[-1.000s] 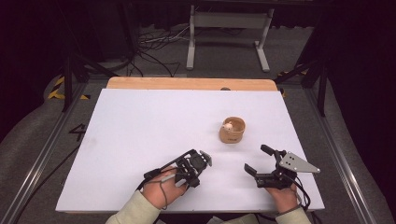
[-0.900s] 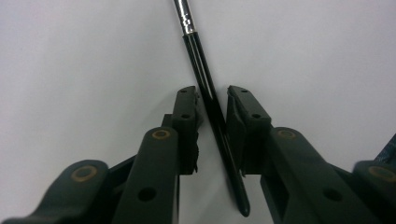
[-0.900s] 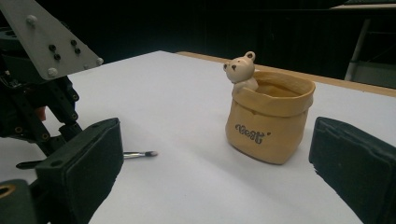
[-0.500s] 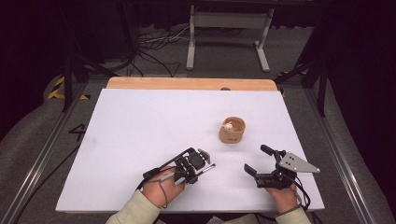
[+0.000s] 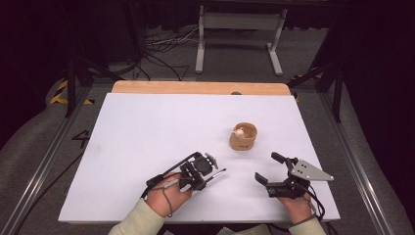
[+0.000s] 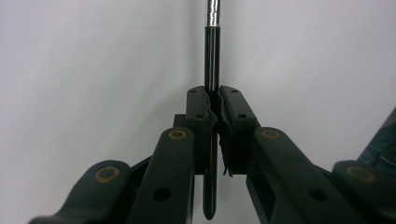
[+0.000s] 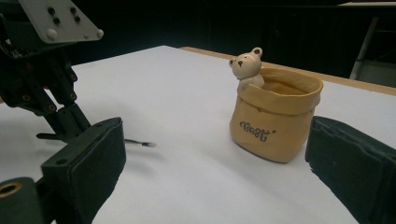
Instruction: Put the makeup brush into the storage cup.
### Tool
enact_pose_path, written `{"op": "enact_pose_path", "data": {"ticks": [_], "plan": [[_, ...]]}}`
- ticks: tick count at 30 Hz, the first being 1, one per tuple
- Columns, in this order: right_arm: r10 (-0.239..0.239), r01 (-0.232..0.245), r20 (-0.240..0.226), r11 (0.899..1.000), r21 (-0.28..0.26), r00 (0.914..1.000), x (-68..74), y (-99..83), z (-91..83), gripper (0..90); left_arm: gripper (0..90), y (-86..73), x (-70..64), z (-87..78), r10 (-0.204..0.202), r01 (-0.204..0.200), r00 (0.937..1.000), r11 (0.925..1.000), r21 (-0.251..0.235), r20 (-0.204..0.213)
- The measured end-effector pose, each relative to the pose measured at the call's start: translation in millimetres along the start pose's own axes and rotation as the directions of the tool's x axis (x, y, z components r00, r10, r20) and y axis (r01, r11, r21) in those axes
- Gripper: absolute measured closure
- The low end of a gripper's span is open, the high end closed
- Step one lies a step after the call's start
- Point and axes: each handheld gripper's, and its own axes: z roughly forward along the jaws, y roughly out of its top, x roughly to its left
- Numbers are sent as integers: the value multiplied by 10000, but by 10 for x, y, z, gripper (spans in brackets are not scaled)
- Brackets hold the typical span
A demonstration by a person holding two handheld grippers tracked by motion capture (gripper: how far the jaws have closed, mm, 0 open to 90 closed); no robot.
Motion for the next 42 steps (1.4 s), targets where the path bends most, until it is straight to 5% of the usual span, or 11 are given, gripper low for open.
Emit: {"op": "enact_pose_path", "data": {"ticks": [8, 14, 20, 22, 26, 28, 31, 34, 40, 42], "plan": [[45, -45, -6, 10000, -3, 10000, 2, 4, 0, 57, 832, -104, 108, -199, -134, 182, 9991, 9930, -1169, 414], [15, -14, -113, 10000, 48, 9999, 15, 9, 15, 63, 833, -176, 153, -333, -42, 181, 9981, 9733, -2290, 612], [65, -63, -228, 9999, 92, 9997, 20, 10, 21, 76, 833, -242, 195, -419, -11, 273, 9969, 9416, -3355, 781], [39, -35, -270, 9999, 132, 9996, 26, 10, 27, 79, 832, -263, 219, -430, -160, 444, 9962, 9384, -3427, 851], [39, -32, -296, 9998, 213, 9996, 30, 17, 22, 90, 833, -354, 299, -453, -277, 770, 9913, 9150, -3960, 1288], [6, 0, -280, 9998, 190, 9996, 33, 29, 18, 92, 833, -410, 341, -472, -180, 837, 9882, 8951, -4379, 1522], [-90, 98, -341, 9997, 245, 9994, 49, 38, 24, 92, 833, -456, 376, -476, -109, 832, 9869, 8895, -4493, 1611], [-165, 178, -426, 9994, 301, 9990, 65, 40, 41, 92, 833, -517, 408, -476, -24, 841, 9855, 8757, -4754, 1698], [-144, 156, -481, 9996, 255, 9987, 68, 44, 44, 92, 834, -638, 438, -498, 112, 981, 9823, 8193, -5649, 1868], [-138, 151, -498, 9996, 248, 9987, 69, 46, 43, 92, 833, -662, 448, -502, 236, 919, 9821, 8065, -5840, 1871]]}}
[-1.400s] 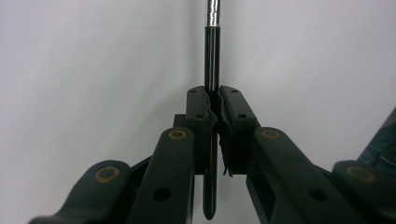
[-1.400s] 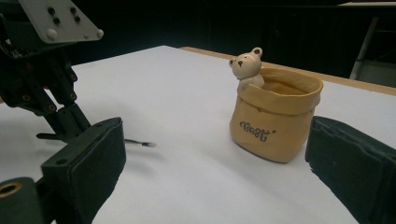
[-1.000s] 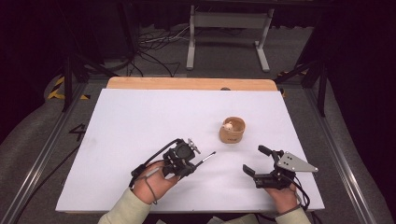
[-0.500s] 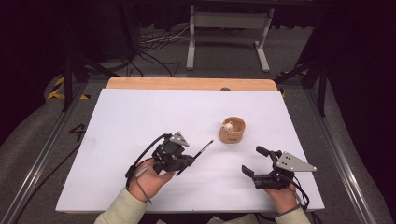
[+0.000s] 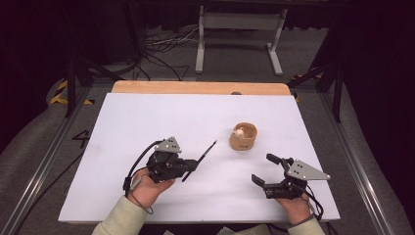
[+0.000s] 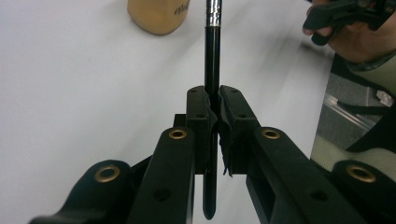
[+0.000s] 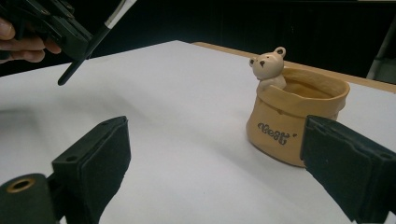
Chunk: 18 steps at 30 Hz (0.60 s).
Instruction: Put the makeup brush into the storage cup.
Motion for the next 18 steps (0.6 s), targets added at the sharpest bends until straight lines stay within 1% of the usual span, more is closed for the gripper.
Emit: {"op": "enact_pose_path", "data": {"ticks": [3, 6, 7, 8, 9, 10, 11, 12, 13, 14, 16, 18], "plan": [[22, -22, -38, 10000, -40, 10000, 0, 3, 0, 92, 833, -15, 3, -14, 57, -58, 10000, 9999, -121, -28], [37, -37, -62, 10000, -43, 10000, 0, 10, -7, 92, 833, -54, 3, -30, 20, -15, 9999, 9987, -514, 108], [25, -26, -66, 10000, -54, 10000, -1, 13, -7, 92, 833, -64, 6, -32, 68, -60, 9999, 9980, -629, 126], [5, -6, -76, 10000, -63, 10000, 1, 19, -6, 92, 833, -97, 9, -40, 194, -183, 9998, 9950, -986, 104], [5, -6, -76, 10000, -63, 10000, 1, 19, -6, 92, 833, -97, 9, -40, 194, -183, 9998, 9950, -986, 104], [-1, 1, -80, 10000, -51, 10000, 2, 21, -6, 92, 833, -118, 14, -46, 248, -233, 9996, 9924, -1207, 106], [-3, 2, -95, 10000, -57, 10000, 4, 25, -4, 92, 833, -128, 18, -48, 330, -315, 9994, 9906, -1328, 89], [-9, 8, -127, 10000, -47, 9999, 7, 31, -2, 92, 833, -142, 24, -58, 407, -390, 9991, 9869, -1564, 76], [-9, 8, -127, 10000, -47, 9999, 7, 31, -2, 92, 833, -142, 24, -58, 407, -390, 9991, 9869, -1564, 76], [-11, 10, -121, 10000, -39, 9999, 8, 33, -1, 92, 833, -155, 35, -61, 570, -547, 9983, 9831, -1748, 84], [-35, 35, -164, 10000, -35, 9999, 11, 41, 6, 92, 832, -186, 42, -58, 732, -697, 9973, 9760, -2061, 91], [-56, 55, -185, 10000, -19, 9998, 15, 54, 11, 92, 832, -220, 54, -51, 808, -759, 9967, 9678, -2398, 105]]}}
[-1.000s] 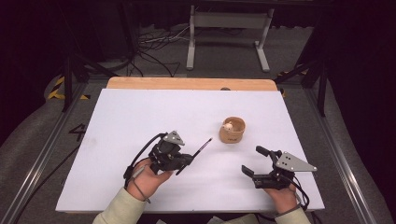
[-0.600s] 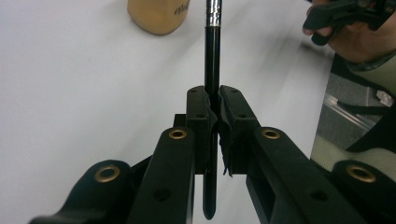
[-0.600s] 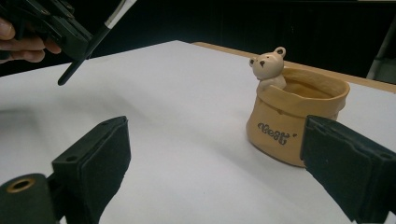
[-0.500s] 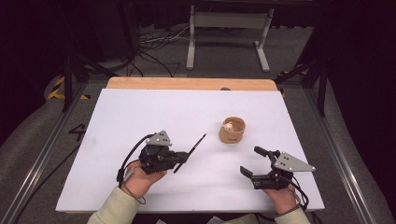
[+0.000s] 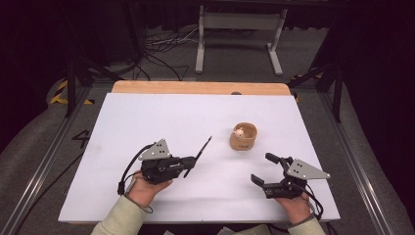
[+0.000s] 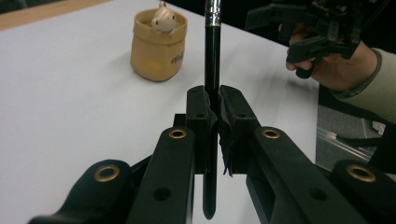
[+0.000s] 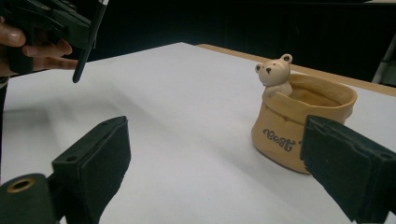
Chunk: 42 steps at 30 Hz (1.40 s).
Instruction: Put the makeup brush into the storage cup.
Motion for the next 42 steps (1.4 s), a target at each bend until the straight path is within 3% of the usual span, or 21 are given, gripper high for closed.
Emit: {"op": "enact_pose_path", "data": {"ticks": [2, 6, 9, 13, 19, 20, 25, 30, 42], "plan": [[-51, 51, -37, 10000, 22, 10000, 8, 17, 7, 92, 832, -29, 5, 4, -21, 22, 10000, 9996, -270, 32], [-112, 114, -188, 9999, 114, 9998, 34, 51, 33, 92, 831, -50, -6, 16, 331, -335, 9994, 9980, -542, -78], [-148, 155, -351, 9997, 193, 9993, 60, 78, 60, 92, 831, -104, -25, 31, 514, -514, 9987, 9922, -1135, -26], [-180, 187, -539, 9998, 118, 9984, 82, 121, 72, 99, 831, -124, -24, 51, 397, -389, 9992, 9917, -1226, 38], [-255, 265, -971, 9996, 87, 9949, 141, 211, 109, 99, 831, -139, -46, 53, 678, -631, 9974, 9852, -1596, 240], [-274, 280, -1081, 9996, 40, 9938, 154, 234, 120, 99, 831, -142, -53, 46, 909, -842, 9953, 9818, -1700, 319], [-345, 341, -1274, 9994, -55, 9913, 184, 285, 148, 105, 832, -147, -49, 45, 1041, -947, 9936, 9795, -1777, 443], [49, -154, -1986, 9986, -511, 9801, 206, 366, 185, 136, 832, -147, -59, 60, 996, -902, 9941, 9787, -1846, 423], [-585, 399, -2861, 9967, -706, 9564, 394, 670, 466, 178, 831, -148, -87, 82, 1116, -1001, 9924, 9776, -1853, 527]]}}
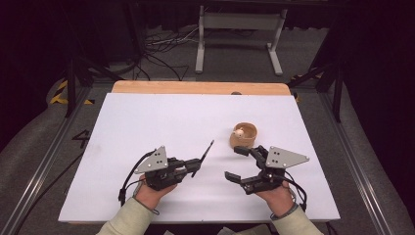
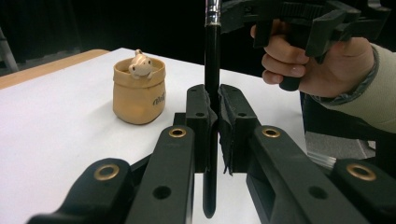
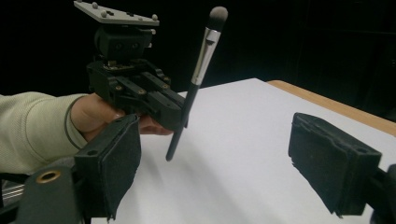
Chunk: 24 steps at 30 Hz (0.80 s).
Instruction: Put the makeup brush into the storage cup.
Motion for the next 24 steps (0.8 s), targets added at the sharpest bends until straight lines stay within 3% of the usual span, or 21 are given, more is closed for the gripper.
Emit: {"op": "enact_pose_path", "data": {"ticks": [8, 17, 19, 24], "plan": [[-196, 196, -139, 9998, 26, 9997, 15, 64, 156, 305, 832, -3, -20, 5, 149, -149, 9999, 9999, -5, 76], [-65, 72, -227, 9995, 317, 9997, -5, 88, 303, 416, 831, -6, -50, 27, 336, -337, 9994, 9994, 98, 93], [-27, 38, -302, 9993, 359, 9995, -4, 89, 326, 441, 831, -6, -72, 39, 651, -652, 9978, 9978, 73, 135], [162, -135, -572, 9988, 477, 9982, -3, 95, 413, 517, 831, -4, -105, 53, 797, -799, 9965, 9968, 57, 269]]}}
